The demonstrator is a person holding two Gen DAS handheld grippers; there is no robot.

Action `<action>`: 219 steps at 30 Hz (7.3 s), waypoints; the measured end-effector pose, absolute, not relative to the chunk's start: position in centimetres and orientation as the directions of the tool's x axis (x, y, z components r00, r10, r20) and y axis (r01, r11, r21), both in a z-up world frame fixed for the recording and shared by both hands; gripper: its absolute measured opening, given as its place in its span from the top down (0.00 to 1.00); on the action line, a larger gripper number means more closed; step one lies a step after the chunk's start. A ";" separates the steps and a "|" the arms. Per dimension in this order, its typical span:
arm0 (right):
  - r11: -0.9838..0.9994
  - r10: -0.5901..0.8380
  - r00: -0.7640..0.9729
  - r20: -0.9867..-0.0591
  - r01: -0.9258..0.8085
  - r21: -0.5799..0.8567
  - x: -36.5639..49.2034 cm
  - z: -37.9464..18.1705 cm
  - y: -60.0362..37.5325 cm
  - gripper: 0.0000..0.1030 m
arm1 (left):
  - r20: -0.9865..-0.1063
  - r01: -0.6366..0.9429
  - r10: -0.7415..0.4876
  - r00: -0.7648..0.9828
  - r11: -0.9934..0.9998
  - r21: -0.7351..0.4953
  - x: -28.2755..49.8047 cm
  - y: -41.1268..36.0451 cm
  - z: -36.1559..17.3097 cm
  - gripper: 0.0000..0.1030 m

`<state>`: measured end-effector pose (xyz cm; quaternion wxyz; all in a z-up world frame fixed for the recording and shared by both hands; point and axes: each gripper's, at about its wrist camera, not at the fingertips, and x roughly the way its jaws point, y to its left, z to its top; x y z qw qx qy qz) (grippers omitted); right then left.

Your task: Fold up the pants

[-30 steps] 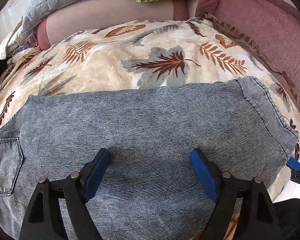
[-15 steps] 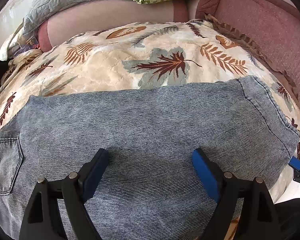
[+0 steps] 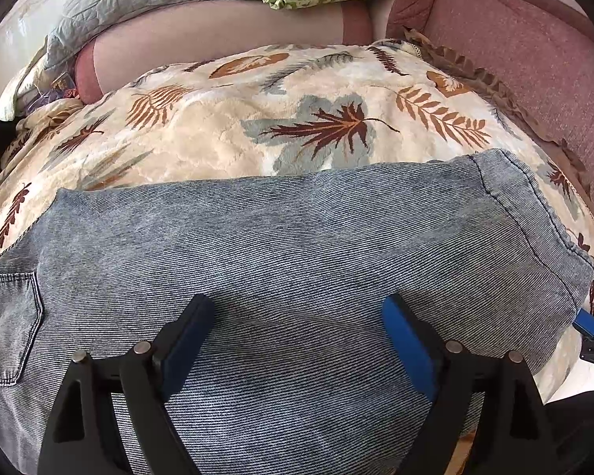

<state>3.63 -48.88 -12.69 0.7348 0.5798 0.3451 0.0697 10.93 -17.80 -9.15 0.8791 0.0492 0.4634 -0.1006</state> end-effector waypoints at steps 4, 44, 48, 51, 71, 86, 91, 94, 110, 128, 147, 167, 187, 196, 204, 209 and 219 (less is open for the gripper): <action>0.299 0.505 0.756 -0.416 0.299 0.906 3.5 -12.8 -49.1 0.14 | -0.825 0.225 -0.132 0.550 0.974 -0.006 11.0 -17.8 -9.2 0.14; 0.889 0.453 0.607 -0.653 -0.366 0.276 4.4 -1.3 -16.0 0.85 | -0.741 -0.158 -0.138 0.657 0.936 -0.314 7.3 5.3 -3.4 0.13; 0.864 0.491 0.482 -0.726 -0.376 0.335 5.1 -9.1 -12.4 0.79 | -0.748 -0.251 -0.068 0.661 0.918 -0.305 5.2 9.8 -3.7 0.13; 0.806 0.590 0.467 -0.659 -0.392 0.443 4.7 -8.4 -13.5 0.54 | -0.758 -0.232 -0.085 0.647 0.925 -0.301 4.3 10.2 -4.1 0.13; 0.559 0.730 0.536 -0.424 -0.111 0.822 3.8 -10.7 -27.5 0.25 | -0.750 -0.118 -0.497 0.437 0.794 -0.596 4.1 0.6 -8.8 0.19; 0.453 0.774 0.536 -0.338 -0.097 0.886 3.3 -11.3 -29.3 0.25 | -0.670 -0.117 -0.595 0.444 0.702 -0.702 3.7 -1.0 -4.7 0.20; 0.449 0.776 0.535 -0.335 -0.095 0.888 3.1 -11.4 -29.6 0.25 | -0.705 -0.211 -0.566 0.427 0.695 -0.687 4.0 -0.6 -7.4 0.20; 0.445 0.777 0.534 -0.334 -0.089 0.891 3.2 -11.5 -29.6 0.25 | -0.709 -0.216 -0.556 0.434 0.700 -0.681 4.3 -0.7 -7.2 0.20; 0.438 0.780 0.518 -0.350 -0.052 0.898 3.4 -12.8 -29.7 0.25 | -0.783 -0.213 -0.380 0.493 0.819 -0.532 3.7 -0.7 -5.9 0.89; 0.469 0.765 0.519 -0.382 -0.042 0.882 2.7 -12.1 -30.2 0.25 | -0.809 -0.247 -0.344 0.478 0.831 -0.499 0.4 -0.3 -8.7 0.90; 0.411 0.832 0.390 -0.394 0.045 0.911 7.9 -12.5 -27.6 0.26 | -0.783 -0.211 -0.400 0.477 0.813 -0.544 -0.1 0.7 -8.1 0.88; 0.414 0.842 0.363 -0.399 0.038 0.909 8.1 -12.1 -28.2 0.26 | -0.802 -0.127 -0.346 0.487 0.880 -0.457 3.2 -3.5 -8.9 0.98; 0.845 0.526 0.404 -0.748 -0.147 0.515 22.1 -6.6 -25.4 0.86 | -0.777 -0.052 -0.393 0.491 0.877 -0.477 2.9 -3.0 -9.2 0.97; 0.888 0.430 0.482 -0.764 -0.074 0.454 20.3 -6.9 -26.8 0.63 | -0.786 -0.054 -0.387 0.482 0.882 -0.468 3.3 -3.2 -9.1 0.97; 0.717 0.664 0.388 -0.639 -0.087 0.692 12.4 -7.1 -26.9 0.60 | -0.798 -0.065 -0.387 0.461 0.883 -0.465 3.8 -3.3 -8.5 0.98; 0.671 0.694 0.372 -0.616 -0.027 0.741 11.3 -10.7 -27.5 0.60 | -0.748 -0.038 -0.340 0.570 0.898 -0.437 4.0 -3.0 -4.4 0.79; 0.596 0.747 0.417 -0.519 -0.074 0.799 8.1 -8.9 -28.6 0.47 | -0.819 -0.027 -0.213 0.533 0.963 -0.269 7.1 -4.0 -7.3 0.56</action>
